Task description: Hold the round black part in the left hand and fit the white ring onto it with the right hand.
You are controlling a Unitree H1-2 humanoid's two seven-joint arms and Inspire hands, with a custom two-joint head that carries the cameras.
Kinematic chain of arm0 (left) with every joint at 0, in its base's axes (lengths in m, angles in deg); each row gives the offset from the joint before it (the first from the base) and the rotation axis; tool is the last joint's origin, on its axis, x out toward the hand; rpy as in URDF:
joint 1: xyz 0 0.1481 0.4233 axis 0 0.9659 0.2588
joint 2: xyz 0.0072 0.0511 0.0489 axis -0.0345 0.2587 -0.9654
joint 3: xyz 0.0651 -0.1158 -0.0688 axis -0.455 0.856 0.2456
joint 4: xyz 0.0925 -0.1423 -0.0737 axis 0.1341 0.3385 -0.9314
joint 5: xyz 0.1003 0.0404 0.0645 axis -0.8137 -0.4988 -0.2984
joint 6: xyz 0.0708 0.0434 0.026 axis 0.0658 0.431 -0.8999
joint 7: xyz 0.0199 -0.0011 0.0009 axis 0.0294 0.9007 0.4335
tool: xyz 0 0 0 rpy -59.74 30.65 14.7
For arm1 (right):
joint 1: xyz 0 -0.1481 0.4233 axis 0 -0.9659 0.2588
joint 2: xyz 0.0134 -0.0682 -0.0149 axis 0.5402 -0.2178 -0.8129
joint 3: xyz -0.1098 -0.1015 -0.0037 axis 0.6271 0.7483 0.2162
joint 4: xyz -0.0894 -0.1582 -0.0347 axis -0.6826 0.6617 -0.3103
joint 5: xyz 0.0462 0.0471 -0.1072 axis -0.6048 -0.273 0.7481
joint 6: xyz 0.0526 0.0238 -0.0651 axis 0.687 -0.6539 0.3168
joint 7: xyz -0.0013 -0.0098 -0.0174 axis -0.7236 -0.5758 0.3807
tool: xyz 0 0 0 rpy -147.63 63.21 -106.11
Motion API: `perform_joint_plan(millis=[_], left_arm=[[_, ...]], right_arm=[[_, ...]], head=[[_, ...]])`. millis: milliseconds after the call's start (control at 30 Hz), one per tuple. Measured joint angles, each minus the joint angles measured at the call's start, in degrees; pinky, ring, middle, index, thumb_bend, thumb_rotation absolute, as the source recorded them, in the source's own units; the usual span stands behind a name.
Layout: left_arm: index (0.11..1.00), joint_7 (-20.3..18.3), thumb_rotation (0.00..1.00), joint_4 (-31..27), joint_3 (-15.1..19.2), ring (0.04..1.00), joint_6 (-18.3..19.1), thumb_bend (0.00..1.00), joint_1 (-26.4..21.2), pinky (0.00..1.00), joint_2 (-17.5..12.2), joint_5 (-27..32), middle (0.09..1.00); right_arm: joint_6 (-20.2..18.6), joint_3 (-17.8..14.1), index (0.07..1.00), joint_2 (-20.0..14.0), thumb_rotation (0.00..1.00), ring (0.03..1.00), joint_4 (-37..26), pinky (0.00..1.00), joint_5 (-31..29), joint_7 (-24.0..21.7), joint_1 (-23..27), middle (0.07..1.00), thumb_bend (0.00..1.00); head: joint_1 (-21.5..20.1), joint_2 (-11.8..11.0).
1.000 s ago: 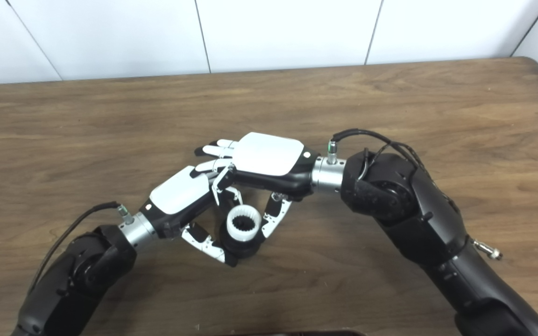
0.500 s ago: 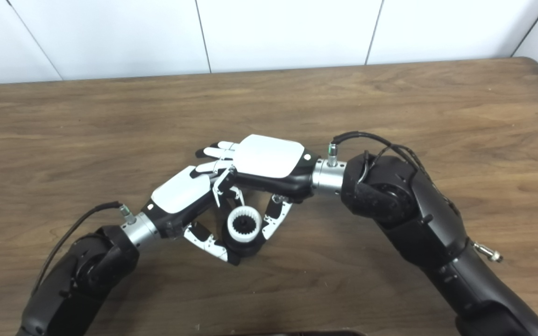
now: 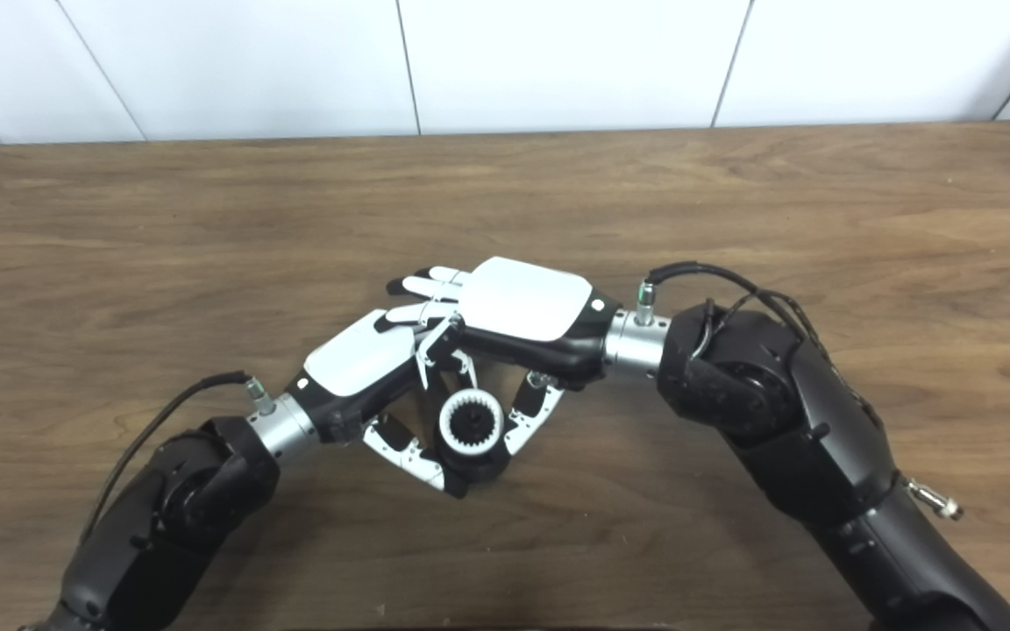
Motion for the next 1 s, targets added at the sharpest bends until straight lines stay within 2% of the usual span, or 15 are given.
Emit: perform_joint_plan(millis=[667,1000], left_arm=[[0.481,-0.41,0.06,-0.48,-0.07,0.998,0.67,0.52,0.11,1.00,0.14,-0.07,0.839],[0.481,-1.19,0.06,-0.95,-0.09,1.000,1.06,0.52,0.11,1.00,0.24,0.09,0.839]], right_arm=[[0.06,-0.08,0.480,-0.26,0.14,1.000,0.18,1.00,-0.20,0.29,0.00,0.888,0.53],[1.29,-0.46,0.481,-0.37,0.14,1.000,1.87,1.00,-0.86,1.16,0.72,0.868,0.53]], head=[[-0.35,-0.09],[-0.53,-0.26]])
